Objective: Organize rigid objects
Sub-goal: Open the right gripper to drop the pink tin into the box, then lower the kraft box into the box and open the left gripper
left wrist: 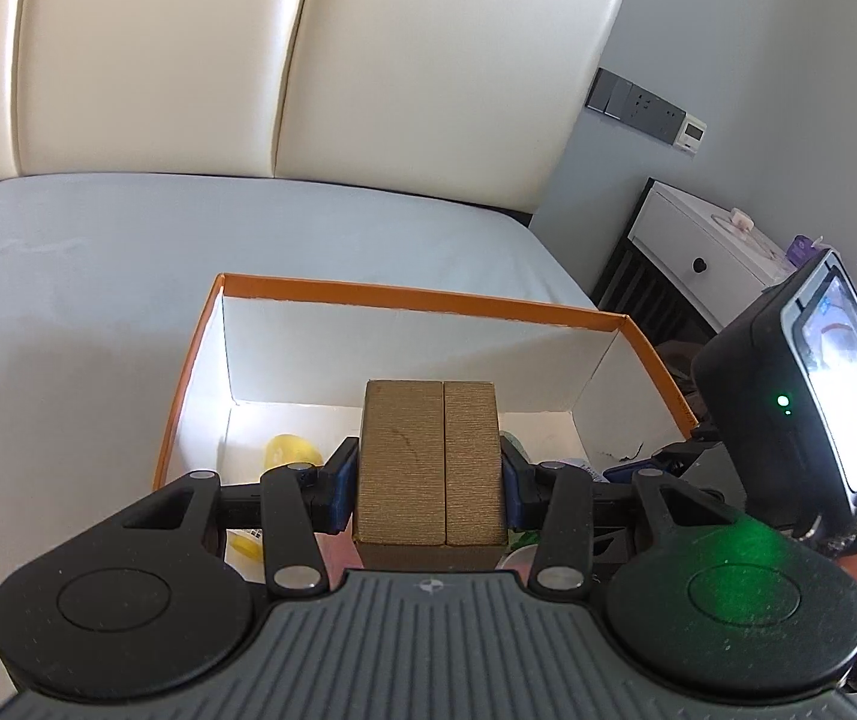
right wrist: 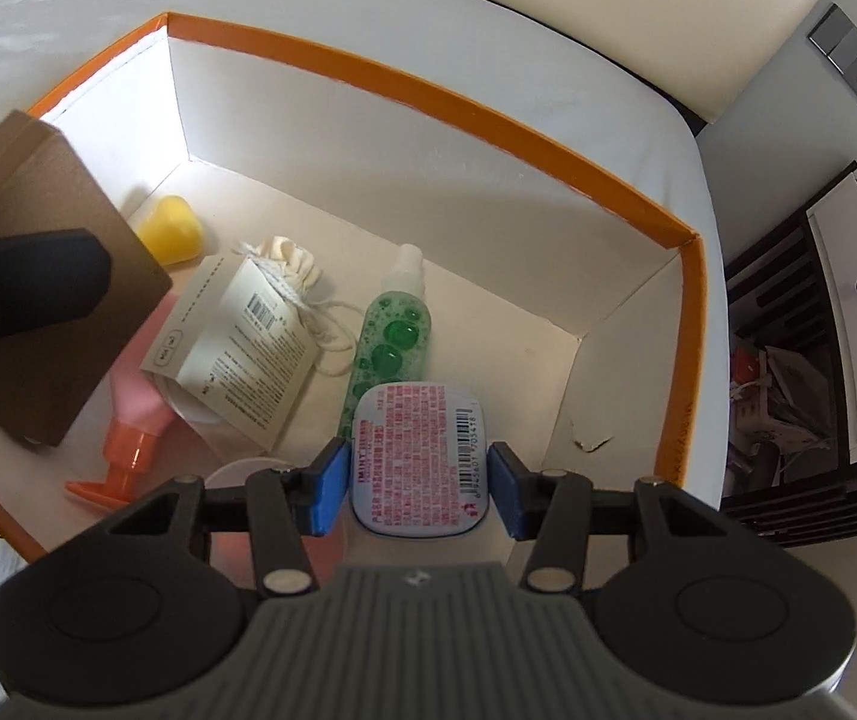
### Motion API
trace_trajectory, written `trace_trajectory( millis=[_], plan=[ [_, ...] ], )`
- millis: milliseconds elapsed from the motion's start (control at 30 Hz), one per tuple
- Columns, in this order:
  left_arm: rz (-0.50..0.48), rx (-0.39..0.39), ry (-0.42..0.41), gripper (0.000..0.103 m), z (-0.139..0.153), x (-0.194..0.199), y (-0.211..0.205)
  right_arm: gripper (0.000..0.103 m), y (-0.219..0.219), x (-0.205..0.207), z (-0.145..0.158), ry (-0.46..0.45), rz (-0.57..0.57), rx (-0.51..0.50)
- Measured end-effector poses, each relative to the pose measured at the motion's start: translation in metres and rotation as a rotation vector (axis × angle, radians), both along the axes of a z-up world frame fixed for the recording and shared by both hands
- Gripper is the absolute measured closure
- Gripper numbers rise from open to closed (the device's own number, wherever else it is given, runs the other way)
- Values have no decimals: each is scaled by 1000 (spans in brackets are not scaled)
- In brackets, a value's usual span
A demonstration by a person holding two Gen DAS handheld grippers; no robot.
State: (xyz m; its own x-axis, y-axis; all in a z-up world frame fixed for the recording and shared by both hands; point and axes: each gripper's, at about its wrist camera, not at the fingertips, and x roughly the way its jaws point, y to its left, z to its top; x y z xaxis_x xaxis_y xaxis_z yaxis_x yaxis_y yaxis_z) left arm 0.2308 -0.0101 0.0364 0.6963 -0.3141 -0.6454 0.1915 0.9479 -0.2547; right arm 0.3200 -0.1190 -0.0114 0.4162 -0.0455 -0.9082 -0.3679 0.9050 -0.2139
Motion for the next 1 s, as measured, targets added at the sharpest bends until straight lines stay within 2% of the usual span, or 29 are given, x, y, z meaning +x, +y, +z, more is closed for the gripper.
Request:
trace_trajectory(
  millis=[167, 367, 500, 667, 1000],
  plan=[
    [-10, -8, 11, 52, -1, 5, -5, 49, -4, -8, 14, -55, 14, -10],
    [-45, -37, 30, 52, 0, 13, -21, 48, -25, -32, 50, -224, -5, 16],
    [-64, -49, 49, 52, -1, 20, -34, 47, -52, -46, 70, -305, -74, 53],
    [-95, -52, 74, 52, -5, 27, -56, 46, -80, -55, 78, -379, -183, 79],
    [-118, -47, 143, 52, -23, 37, -90, 44, -104, -58, 61, -361, -245, 105]
  ],
)
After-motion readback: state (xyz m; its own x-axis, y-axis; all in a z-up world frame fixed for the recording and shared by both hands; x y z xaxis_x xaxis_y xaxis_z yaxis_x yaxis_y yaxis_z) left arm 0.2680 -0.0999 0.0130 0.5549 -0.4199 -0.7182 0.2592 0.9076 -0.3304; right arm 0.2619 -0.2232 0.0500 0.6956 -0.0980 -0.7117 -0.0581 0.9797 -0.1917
